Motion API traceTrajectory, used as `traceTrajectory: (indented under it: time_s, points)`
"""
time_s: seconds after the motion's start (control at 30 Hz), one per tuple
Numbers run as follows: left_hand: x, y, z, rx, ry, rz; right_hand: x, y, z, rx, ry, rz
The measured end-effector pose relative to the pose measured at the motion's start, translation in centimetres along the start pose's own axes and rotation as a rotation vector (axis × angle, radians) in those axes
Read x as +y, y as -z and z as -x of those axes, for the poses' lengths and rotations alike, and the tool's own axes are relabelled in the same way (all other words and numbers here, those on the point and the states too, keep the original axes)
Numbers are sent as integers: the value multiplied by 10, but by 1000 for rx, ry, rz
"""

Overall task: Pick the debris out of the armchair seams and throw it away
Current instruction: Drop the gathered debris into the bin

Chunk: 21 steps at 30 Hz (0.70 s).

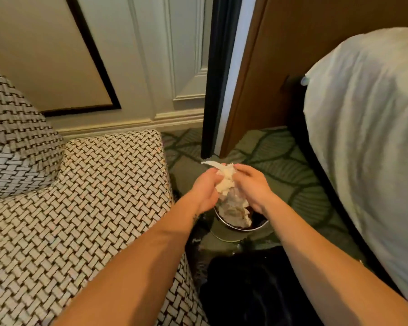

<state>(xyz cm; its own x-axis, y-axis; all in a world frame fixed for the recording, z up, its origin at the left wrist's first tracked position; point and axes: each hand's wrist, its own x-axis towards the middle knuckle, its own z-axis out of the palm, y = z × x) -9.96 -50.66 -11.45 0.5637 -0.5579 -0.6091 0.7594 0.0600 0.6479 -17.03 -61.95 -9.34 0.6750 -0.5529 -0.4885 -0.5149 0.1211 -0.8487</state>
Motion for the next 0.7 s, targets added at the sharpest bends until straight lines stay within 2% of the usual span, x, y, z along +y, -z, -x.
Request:
traceTrajectory:
  time_s: [0.2,0.33,0.47,0.7]
  points:
    - [-26,-5,-20,-156,132,39,26,16,-34,77,-93,35]
    - [-42,-6,-28,-76,196,78,23,19,-35,135,-116,56]
    - [-47,-12,-29,-71,237,120,26,24,-41,176,-129,19]
    - [-31,-13,-10,-35,214,165,25,18,-44,92,-147,-56]
